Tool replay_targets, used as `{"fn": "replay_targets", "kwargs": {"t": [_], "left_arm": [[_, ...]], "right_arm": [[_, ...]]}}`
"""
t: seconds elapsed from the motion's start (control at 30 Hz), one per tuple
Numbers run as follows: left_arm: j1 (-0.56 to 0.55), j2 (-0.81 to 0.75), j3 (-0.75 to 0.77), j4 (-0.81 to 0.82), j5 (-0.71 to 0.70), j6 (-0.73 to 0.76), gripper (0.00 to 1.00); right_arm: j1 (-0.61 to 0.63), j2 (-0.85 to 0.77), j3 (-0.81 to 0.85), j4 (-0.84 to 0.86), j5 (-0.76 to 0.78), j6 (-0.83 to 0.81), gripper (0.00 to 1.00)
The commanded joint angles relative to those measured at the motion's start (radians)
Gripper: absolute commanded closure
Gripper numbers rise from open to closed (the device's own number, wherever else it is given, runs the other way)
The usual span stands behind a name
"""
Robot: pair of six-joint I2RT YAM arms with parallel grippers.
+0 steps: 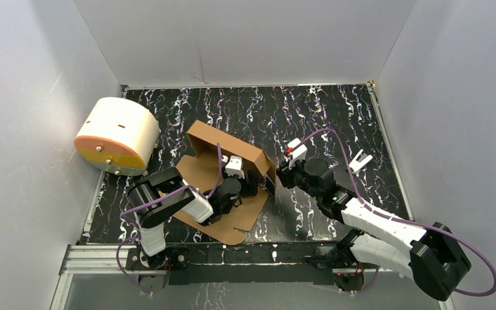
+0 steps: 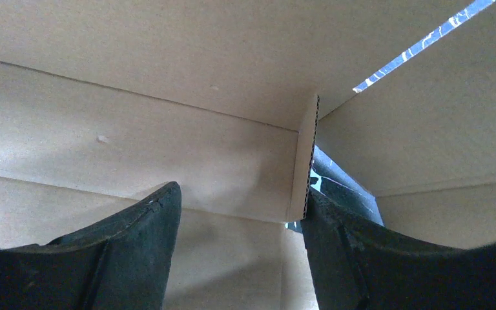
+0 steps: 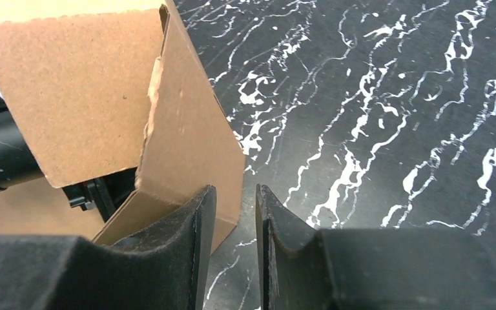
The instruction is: Fold the paper box
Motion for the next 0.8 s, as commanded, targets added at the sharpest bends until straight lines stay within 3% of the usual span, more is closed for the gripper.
{"fn": "replay_targets", "kwargs": {"t": [0.0, 0.4, 0.77], "left_arm": [[0.006, 0.018, -0.001, 0.017, 0.026, -0.008, 0.36], [0.008, -0.018, -0.006, 0.017, 0.062, 0.009, 0.35], [0.042, -0.139, -0.029, -0.019, 0.143, -0.02, 0.35]], "right_arm": [[-0.011, 0.03, -0.028, 0.221, -0.11, 0.034, 0.62], [-0.115, 0.118, -0.031, 0.398, -0.27, 0.112, 0.62], [-0.134, 0.179, -0.028, 0.416, -0.368, 0.111, 0.57]]}}
